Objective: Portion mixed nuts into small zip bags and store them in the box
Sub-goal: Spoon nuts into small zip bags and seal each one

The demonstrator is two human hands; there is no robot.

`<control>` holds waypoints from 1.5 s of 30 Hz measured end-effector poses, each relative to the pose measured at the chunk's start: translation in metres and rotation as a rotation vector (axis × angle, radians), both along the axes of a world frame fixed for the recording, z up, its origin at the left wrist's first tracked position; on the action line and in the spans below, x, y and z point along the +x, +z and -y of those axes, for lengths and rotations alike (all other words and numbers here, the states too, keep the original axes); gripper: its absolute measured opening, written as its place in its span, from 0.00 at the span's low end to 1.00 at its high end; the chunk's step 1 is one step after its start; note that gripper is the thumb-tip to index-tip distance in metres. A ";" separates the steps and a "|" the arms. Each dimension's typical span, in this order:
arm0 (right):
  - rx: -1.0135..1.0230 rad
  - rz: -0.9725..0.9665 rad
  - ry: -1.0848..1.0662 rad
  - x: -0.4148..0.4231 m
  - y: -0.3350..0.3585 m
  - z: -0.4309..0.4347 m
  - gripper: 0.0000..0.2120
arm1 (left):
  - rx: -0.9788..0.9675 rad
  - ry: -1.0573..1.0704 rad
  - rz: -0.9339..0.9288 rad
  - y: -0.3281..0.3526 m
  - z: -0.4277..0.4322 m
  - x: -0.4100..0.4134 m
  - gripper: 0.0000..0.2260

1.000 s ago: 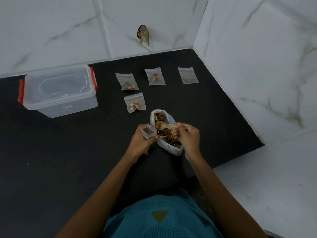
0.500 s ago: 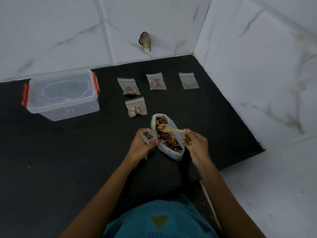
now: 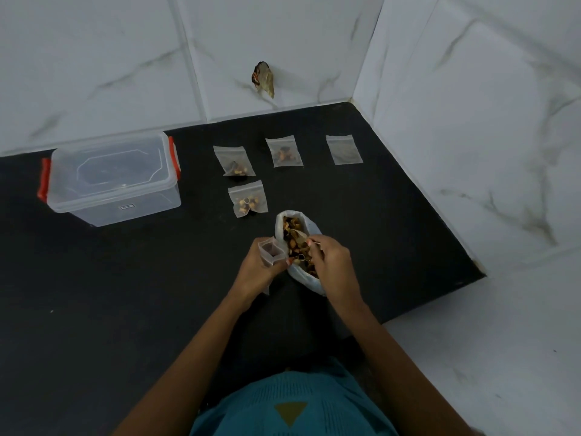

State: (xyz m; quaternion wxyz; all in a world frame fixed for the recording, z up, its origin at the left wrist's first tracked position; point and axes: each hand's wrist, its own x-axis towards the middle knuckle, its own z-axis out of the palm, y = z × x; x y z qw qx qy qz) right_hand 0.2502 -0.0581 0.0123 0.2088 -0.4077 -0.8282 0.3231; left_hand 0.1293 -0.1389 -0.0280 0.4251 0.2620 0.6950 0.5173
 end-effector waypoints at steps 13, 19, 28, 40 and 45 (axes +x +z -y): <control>-0.813 -0.472 -0.573 0.002 -0.010 -0.017 0.08 | -0.025 -0.038 0.048 0.000 -0.001 -0.005 0.19; -0.992 -0.611 -0.625 0.008 -0.002 -0.023 0.06 | -0.014 -0.027 0.053 0.000 -0.001 -0.003 0.18; -1.048 -0.615 -0.604 0.015 -0.004 -0.024 0.06 | -0.035 -0.004 0.005 -0.002 0.001 -0.005 0.22; -0.919 -0.680 -0.454 0.030 0.050 -0.011 0.08 | 0.128 0.061 -0.150 0.014 -0.004 0.000 0.24; -0.782 -0.683 -0.300 0.034 0.070 0.004 0.08 | 0.213 0.047 -0.154 0.026 -0.009 0.006 0.24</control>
